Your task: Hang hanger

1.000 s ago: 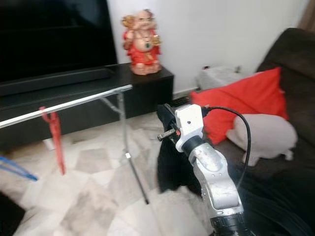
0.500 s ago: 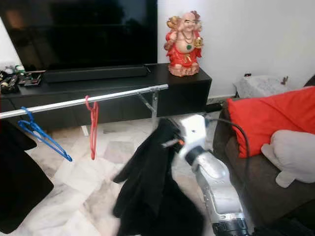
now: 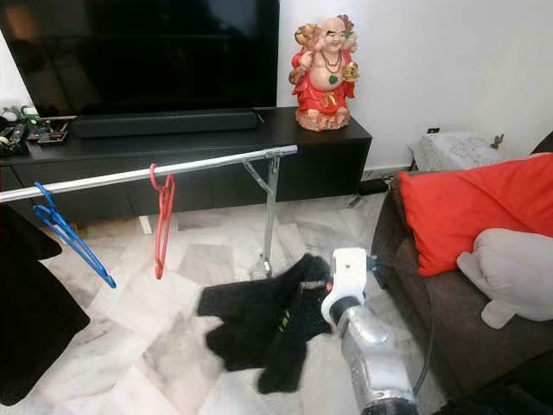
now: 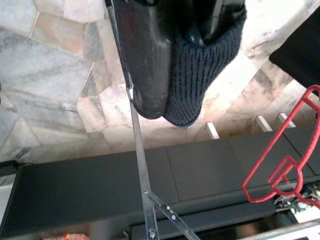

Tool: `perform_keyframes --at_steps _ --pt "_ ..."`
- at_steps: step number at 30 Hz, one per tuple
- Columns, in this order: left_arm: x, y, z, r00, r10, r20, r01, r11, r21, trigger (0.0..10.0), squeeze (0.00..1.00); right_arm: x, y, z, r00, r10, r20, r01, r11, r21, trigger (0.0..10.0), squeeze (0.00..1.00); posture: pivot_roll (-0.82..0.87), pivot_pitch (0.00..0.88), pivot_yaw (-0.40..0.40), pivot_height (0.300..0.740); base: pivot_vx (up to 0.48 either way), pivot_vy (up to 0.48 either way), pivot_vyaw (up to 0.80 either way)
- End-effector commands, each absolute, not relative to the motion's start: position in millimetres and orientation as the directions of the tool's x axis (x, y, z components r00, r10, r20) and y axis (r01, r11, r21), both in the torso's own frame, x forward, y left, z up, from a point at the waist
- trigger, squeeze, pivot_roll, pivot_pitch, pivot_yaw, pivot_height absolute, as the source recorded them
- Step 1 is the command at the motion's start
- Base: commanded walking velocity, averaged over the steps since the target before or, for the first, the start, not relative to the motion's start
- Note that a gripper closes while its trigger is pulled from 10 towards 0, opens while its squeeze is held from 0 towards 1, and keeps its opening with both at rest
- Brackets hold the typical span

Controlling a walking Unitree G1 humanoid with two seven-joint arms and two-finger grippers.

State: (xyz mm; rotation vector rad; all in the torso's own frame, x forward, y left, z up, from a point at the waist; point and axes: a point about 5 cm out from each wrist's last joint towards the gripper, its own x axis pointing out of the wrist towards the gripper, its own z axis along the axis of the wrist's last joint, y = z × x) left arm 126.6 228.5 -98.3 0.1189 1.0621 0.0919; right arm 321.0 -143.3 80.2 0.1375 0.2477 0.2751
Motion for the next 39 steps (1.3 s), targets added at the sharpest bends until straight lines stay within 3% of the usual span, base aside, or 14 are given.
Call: perform_keyframes --at_steps 1,11,19,29,39 --pt "123 230 -99 0.474 0.15 -0.867 -0.052 0.988 0.142 10.0 0.0 324 -144 88 0.946 0.273 -0.176 -0.246 0.956 0.158 10.0 0.0 0.08 0.0 0.001 0.74 0.0 0.0 0.0" --pt "122 230 -100 0.472 0.148 -0.869 -0.057 0.989 0.138 10.0 0.0 325 -146 86 0.949 0.261 -0.177 -0.234 0.959 0.159 10.0 0.0 0.08 0.0 -0.001 0.74 0.0 0.0 0.0" --pt "120 229 -100 0.473 0.138 -0.87 -0.049 0.99 0.13 10.0 0.0 326 -144 81 0.947 0.265 -0.181 -0.239 0.959 0.154 10.0 0.0 0.08 0.0 -0.002 0.74 0.0 0.442 0.0" --pt "120 230 -100 0.473 0.143 -0.87 -0.048 0.989 0.136 10.0 0.0 327 -148 77 0.948 0.253 -0.193 -0.228 0.964 0.14 10.0 0.0 0.09 0.0 -0.006 0.74 0.0 0.0 0.0" --pt "120 231 -99 0.502 0.198 -0.842 -0.227 0.969 0.093 10.0 0.0 318 -152 56 0.937 0.243 -0.253 -0.221 0.969 0.112 10.0 0.0 0.1 0.0 -0.003 0.74 0.0 0.0 0.37"
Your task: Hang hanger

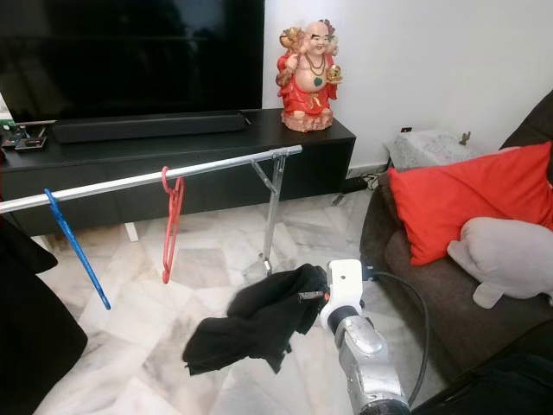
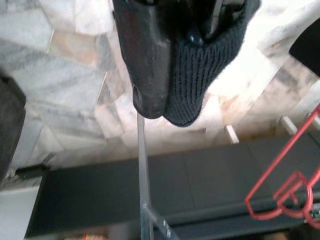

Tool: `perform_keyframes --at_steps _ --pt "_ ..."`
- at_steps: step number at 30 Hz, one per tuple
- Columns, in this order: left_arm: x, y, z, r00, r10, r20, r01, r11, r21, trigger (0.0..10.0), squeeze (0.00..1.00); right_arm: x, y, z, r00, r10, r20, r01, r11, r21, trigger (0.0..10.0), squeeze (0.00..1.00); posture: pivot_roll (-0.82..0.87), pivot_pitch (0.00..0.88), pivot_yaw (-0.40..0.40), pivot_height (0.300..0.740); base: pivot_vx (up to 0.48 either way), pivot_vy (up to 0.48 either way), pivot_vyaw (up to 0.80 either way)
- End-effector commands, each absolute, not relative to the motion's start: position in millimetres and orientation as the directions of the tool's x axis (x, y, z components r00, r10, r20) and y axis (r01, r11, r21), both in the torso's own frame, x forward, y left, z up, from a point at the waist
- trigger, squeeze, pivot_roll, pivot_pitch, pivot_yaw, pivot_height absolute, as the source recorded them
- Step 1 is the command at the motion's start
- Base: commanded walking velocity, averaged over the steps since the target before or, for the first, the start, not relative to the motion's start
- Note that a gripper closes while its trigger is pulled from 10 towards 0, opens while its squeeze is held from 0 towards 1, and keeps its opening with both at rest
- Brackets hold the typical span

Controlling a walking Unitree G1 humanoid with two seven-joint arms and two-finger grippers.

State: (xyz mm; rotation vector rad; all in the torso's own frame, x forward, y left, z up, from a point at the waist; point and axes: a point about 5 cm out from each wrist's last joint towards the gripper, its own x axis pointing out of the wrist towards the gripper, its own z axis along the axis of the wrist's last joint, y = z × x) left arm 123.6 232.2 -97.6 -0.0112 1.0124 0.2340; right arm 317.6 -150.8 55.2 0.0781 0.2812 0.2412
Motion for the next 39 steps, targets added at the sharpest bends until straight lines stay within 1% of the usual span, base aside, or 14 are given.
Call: perform_keyframes --at_steps 1,5,13,14,16,17,18,21,24,28,29,32,35,39 --pt "120 231 -98 0.51 0.203 -0.836 -0.239 0.967 0.088 10.0 0.0 317 -153 52 0.935 0.239 -0.262 -0.215 0.969 0.119 10.0 0.0 0.1 0.0 -0.003 0.74 0.0 0.0 0.8" --pt "122 232 -97 0.539 0.212 -0.815 -0.254 0.964 0.083 10.0 0.0 313 -156 42 0.927 0.224 -0.301 -0.194 0.973 0.126 10.0 0.0 0.1 0.0 0.002 0.74 0.0 0.0 0.8" --pt "130 235 -89 0.638 0.252 -0.727 -0.276 0.957 0.09 10.0 0.0 299 -167 12 0.892 0.177 -0.417 -0.128 0.981 0.143 10.0 0.0 0.11 0.0 0.006 0.74 0.0 0.0 0.57" --pt "166 241 -70 0.74 0.264 -0.618 -0.254 0.961 0.107 10.0 0.0 297 -166 8 0.886 0.176 -0.43 -0.117 0.98 0.159 10.0 0.0 0.11 0.0 0.006 0.74 0.0 0.0 0.0" --pt "225 247 -24 0.885 0.259 -0.387 -0.23 0.966 0.12 10.0 0.0 294 -164 3 0.873 0.186 -0.451 -0.123 0.978 0.167 10.0 0.0 0.11 0.0 0.003 0.74 0.0 0.0 0.0" --pt "247 243 2 0.932 0.236 -0.275 -0.213 0.971 0.111 10.0 0.0 290 -163 -2 0.862 0.194 -0.468 -0.133 0.978 0.16 10.0 0.0 0.12 0.0 0.002 0.74 0.0 0.0 0.0" --pt "251 241 9 0.947 0.219 -0.237 -0.197 0.974 0.113 10.0 0.0 288 -163 -5 0.857 0.184 -0.481 -0.118 0.979 0.166 10.0 0.0 0.12 0.0 0.003 0.74 0.0 0.0 0.0" --pt "256 237 17 0.964 0.191 -0.185 -0.171 0.978 0.122 10.0 0.0 284 -164 -10 0.85 0.167 -0.5 -0.09 0.98 0.175 10.0 0.0 0.11 0.0 0.004 0.74 0.0 0.0 0.0" --pt "259 229 33 0.986 0.146 -0.083 -0.134 0.982 0.133 10.0 0.0 276 -165 -19 0.827 0.148 -0.542 -0.073 0.985 0.158 10.0 0.0 0.11 0.0 -0.001 0.74 0.0 0.0 0.0" --pt "256 216 45 0.994 0.083 -0.066 -0.077 0.993 0.094 10.0 0.0 273 -162 -23 0.819 0.166 -0.549 -0.095 0.983 0.155 10.0 0.0 0.11 0.0 -0.003 0.74 0.0 0.0 0.0" --pt "256 213 50 0.997 0.061 -0.052 -0.054 0.989 0.134 10.0 0.0 272 -161 -23 0.82 0.17 -0.546 -0.1 0.983 0.156 10.0 0.0 0.11 0.0 -0.003 0.74 0.0 0.0 0.0" --pt "258 216 56 0.998 0.057 -0.029 -0.05 0.979 0.198 10.0 0.0 272 -161 -24 0.823 0.171 -0.542 -0.098 0.982 0.16 10.0 0.0 0.12 0.0 -0.008 0.74 0.0 0.0 0.0" --pt "264 223 59 0.995 0.098 -0.022 -0.094 0.984 0.152 10.0 0.0 272 -159 -24 0.823 0.17 -0.543 -0.097 0.982 0.16 10.0 0.0 0.12 0.0 -0.006 0.74 0.0 0.0 0.0" --pt "268 222 68 0.997 0.078 -0.012 -0.075 0.986 0.15 10.0 0.0 273 -158 -23 0.83 0.168 -0.532 -0.092 0.982 0.166 10.0 0.0 0.11 0.0 0.007 0.74 0.076 0.0 0.0"
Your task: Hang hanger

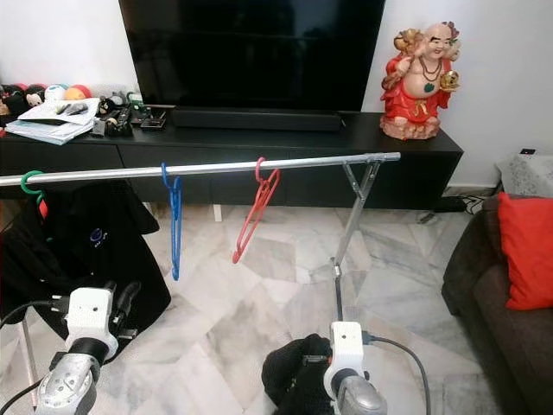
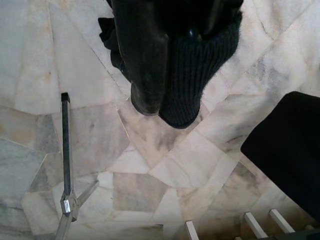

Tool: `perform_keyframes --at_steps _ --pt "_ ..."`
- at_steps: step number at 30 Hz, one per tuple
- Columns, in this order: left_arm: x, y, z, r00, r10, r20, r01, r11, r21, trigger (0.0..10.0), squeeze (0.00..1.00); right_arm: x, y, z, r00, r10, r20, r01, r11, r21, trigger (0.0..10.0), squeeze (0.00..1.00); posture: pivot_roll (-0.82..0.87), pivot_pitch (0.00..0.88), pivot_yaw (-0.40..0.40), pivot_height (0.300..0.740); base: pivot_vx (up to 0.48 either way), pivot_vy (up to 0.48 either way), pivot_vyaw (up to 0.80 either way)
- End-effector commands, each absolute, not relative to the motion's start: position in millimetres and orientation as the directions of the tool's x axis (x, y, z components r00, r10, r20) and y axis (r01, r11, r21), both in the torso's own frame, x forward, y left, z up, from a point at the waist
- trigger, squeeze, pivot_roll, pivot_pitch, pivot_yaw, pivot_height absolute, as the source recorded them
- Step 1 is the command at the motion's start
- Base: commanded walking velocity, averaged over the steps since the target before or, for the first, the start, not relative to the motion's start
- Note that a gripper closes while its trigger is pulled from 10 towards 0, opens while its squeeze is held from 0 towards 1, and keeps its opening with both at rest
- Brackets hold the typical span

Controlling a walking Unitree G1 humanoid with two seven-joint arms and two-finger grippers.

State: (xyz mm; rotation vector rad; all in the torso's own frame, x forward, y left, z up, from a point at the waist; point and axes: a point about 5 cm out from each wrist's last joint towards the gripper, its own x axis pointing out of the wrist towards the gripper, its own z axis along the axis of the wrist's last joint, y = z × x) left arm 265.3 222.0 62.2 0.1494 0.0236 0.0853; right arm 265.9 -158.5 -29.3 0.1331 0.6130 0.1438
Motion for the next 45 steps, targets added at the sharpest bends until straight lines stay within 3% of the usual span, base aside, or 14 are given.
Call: perform_keyframes --at_steps 1,14,45 --pt "269 222 69 0.997 0.076 -0.015 -0.073 0.986 0.15 10.0 0.0 273 -158 -23 0.831 0.168 -0.531 -0.093 0.982 0.167 10.0 0.0 0.11 0.0 0.007 0.74 0.304 0.0 0.0" --pt "276 208 78 1.0 0.03 0.0 -0.029 0.989 0.144 10.0 0.0 270 -154 -25 0.829 0.176 -0.531 -0.102 0.981 0.167 10.0 0.0 0.1 0.0 0.018 0.74 0.349 0.0 0.0" --pt "283 216 105 0.993 0.08 0.085 -0.092 0.984 0.15 10.0 0.0 271 -152 -25 0.823 0.198 -0.533 -0.116 0.976 0.184 10.0 0.0 0.12 0.0 -0.01 0.74 0.337 0.0 0.0"
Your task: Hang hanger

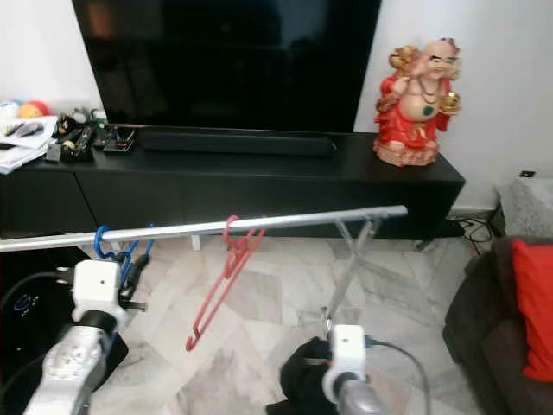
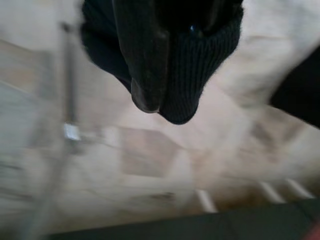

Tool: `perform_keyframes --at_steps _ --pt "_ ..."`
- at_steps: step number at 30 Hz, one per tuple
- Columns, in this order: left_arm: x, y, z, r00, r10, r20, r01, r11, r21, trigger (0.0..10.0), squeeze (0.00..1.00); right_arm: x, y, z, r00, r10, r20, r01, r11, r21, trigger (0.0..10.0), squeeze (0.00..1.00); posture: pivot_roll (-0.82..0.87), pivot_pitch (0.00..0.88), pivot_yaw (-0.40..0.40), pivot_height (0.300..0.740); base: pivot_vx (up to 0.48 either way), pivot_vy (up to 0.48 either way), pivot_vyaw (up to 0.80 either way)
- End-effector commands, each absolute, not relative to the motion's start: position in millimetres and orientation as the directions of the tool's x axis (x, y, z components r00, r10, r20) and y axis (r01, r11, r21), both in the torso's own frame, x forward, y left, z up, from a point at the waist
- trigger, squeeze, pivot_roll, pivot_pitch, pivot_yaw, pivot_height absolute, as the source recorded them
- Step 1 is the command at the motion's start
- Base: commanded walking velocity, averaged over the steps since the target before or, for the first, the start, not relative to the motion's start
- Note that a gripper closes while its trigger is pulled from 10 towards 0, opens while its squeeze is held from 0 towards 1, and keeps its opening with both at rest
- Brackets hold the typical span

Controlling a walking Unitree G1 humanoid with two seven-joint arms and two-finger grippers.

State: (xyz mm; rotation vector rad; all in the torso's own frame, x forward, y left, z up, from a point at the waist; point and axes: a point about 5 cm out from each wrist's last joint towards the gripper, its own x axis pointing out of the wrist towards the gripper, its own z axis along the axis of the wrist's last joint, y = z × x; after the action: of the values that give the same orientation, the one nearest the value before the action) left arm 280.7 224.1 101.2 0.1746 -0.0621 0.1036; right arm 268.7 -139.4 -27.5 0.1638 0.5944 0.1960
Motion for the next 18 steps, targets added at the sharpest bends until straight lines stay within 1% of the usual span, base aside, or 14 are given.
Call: perform_keyframes --at_steps 1,6,9,11,14,15,17,18 --pt "281 218 104 0.995 0.069 0.071 -0.08 0.985 0.152 10.0 0.0 271 -152 -25 0.822 0.2 -0.534 -0.117 0.976 0.184 10.0 0.0 0.12 0.0 -0.011 0.74 0.0 0.0 0.0" --pt "277 220 103 0.999 0.027 0.045 -0.034 0.987 0.156 10.0 0.0 271 -152 -25 0.821 0.199 -0.535 -0.117 0.976 0.183 10.0 0.0 0.13 0.0 -0.011 0.74 0.0 0.0 0.0" --pt "268 223 100 0.997 -0.075 -0.025 0.079 0.983 0.166 10.0 0.0 271 -152 -26 0.821 0.197 -0.536 -0.116 0.976 0.182 10.0 0.0 0.13 0.0 -0.012 0.74 0.0 0.0 0.0" --pt "266 225 100 0.995 -0.086 -0.043 0.092 0.981 0.172 10.0 0.0 271 -152 -26 0.821 0.197 -0.536 -0.116 0.976 0.182 10.0 0.0 0.13 0.0 -0.012 0.74 0.0 0.0 0.0" --pt "263 233 98 0.994 -0.079 -0.074 0.091 0.98 0.178 10.0 0.0 271 -152 -26 0.82 0.199 -0.537 -0.118 0.976 0.182 10.0 0.0 0.13 0.0 -0.012 0.74 0.0 0.0 0.0" --pt "260 244 94 0.992 -0.038 -0.122 0.063 0.976 0.21 10.0 0.0 270 -152 -26 0.819 0.201 -0.537 -0.12 0.976 0.182 10.0 0.0 0.14 0.0 -0.013 0.74 0.0 0.0 0.0" --pt "259 251 90 0.988 -0.021 -0.153 0.052 0.979 0.198 10.0 0.0 270 -151 -26 0.818 0.203 -0.537 -0.122 0.975 0.184 10.0 0.0 0.14 0.0 -0.013 0.74 0.0 0.0 0.0" --pt "259 255 90 0.986 -0.014 -0.166 0.051 0.974 0.221 10.0 0.0 270 -151 -26 0.817 0.206 -0.539 -0.125 0.975 0.183 10.0 0.0 0.14 0.0 -0.014 0.74 0.0 0.0 0.0"
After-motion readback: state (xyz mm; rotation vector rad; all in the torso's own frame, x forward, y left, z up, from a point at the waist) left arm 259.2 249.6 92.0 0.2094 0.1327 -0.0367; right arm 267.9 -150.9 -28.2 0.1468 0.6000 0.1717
